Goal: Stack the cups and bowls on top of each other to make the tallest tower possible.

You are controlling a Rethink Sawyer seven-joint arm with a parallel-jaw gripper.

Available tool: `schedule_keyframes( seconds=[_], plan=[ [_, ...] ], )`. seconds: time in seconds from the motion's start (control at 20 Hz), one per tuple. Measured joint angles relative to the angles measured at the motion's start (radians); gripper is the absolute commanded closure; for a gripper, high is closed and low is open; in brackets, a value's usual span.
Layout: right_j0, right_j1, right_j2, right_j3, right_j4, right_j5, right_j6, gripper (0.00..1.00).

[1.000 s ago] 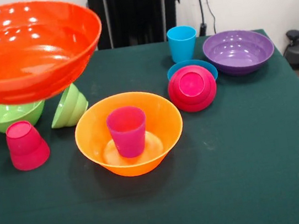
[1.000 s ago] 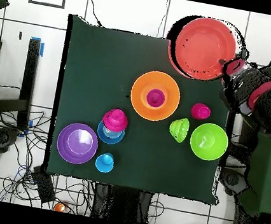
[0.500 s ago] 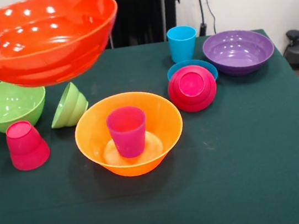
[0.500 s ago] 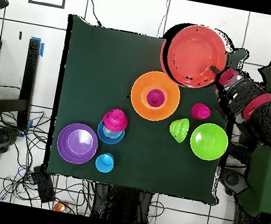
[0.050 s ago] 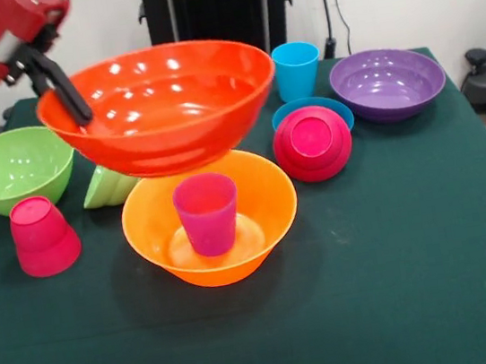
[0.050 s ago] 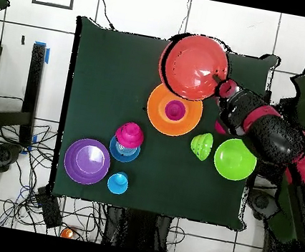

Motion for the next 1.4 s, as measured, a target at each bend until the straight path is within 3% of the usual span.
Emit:
schedule_keyframes(
  seconds=[0.3,0.85,1.4],
  plan=[
    [0.034,0.061,-0.001,0.000,-0.089,0.000,0.000,1.00],
    [0.075,0.063,-0.019,-0.001,-0.122,0.023,0.000,1.00],
    [0.091,0.063,-0.112,-0.034,-0.168,0.122,0.000,1.00]
  ],
)
